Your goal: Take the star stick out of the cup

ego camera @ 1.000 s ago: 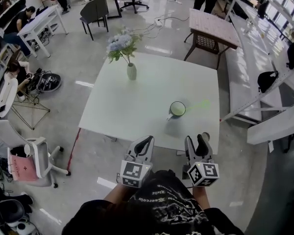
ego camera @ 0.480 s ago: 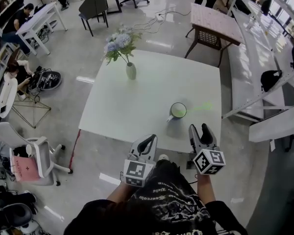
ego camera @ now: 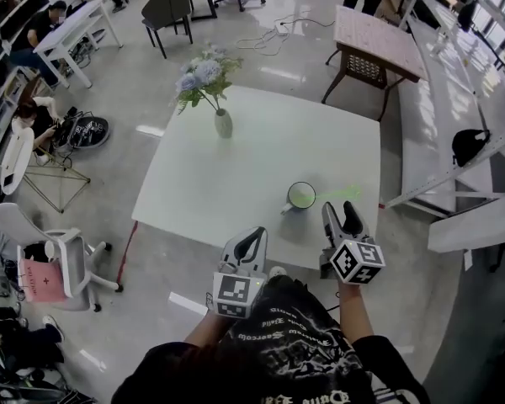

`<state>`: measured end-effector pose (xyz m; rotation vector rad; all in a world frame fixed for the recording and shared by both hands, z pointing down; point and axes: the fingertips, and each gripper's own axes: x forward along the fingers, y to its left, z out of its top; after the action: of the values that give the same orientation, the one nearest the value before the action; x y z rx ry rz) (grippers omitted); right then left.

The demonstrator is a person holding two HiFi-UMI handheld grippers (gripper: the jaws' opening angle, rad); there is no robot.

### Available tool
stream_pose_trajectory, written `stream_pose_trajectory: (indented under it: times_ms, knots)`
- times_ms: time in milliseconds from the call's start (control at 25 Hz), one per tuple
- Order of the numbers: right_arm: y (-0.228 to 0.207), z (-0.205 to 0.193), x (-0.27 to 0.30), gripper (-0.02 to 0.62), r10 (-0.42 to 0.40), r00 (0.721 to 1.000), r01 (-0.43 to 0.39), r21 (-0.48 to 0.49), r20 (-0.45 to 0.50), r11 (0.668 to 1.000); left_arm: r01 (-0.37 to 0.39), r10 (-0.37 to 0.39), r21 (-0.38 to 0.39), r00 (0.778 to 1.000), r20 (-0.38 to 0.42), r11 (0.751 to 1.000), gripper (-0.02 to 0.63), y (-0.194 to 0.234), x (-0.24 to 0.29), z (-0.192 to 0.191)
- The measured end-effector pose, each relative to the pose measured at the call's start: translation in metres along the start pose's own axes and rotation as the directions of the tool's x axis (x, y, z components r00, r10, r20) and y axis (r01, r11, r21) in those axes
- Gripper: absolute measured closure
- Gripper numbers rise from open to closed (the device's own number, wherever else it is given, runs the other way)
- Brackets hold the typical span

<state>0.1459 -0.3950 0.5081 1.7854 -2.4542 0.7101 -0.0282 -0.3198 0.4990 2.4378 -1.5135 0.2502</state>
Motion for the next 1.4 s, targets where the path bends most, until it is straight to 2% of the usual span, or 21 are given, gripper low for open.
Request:
stream_pose_trajectory:
  times_ms: [320,560,800,920,1000,1400]
  knots:
    - [-0.015,-0.013,0.023,0.350,0.020,0.998,-0.020,-0.007,-0.055,1.000,-0.052,0.052,0.000,0.999,0.007,0.999,0.586,0.004,0.008,0.001]
    - [-0.019,-0.014,0.036,0.373,0.045,0.997,-0.045,-0.010,-0.058,0.999,-0.096,0.096,0.001,0.995,0.012,0.995,0.586,0.012,0.010,-0.004]
    - [-0.021,-0.008,0.037,0.428,0.048,0.998,-0.049,-0.011,-0.042,0.999,-0.106,0.106,-0.006,0.994,-0.006,0.994,0.586,0.009,0.009,-0.003]
    - [-0.023,-0.007,0.039,0.479,0.048,0.999,-0.048,-0.001,-0.025,0.999,-0.102,0.102,0.011,0.995,-0.003,0.995,0.586,0.007,0.010,-0.006]
    - [-0.023,-0.006,0.039,0.536,0.042,0.999,-0.042,0.005,-0.012,0.999,-0.101,0.101,0.020,0.995,0.000,0.995,0.586,0.007,0.009,-0.006]
    - [-0.005,0.006,0.039,0.578,0.101,0.994,-0.102,0.029,0.029,0.994,-0.113,0.113,-0.002,0.993,0.013,0.994,0.586,0.011,0.004,-0.005]
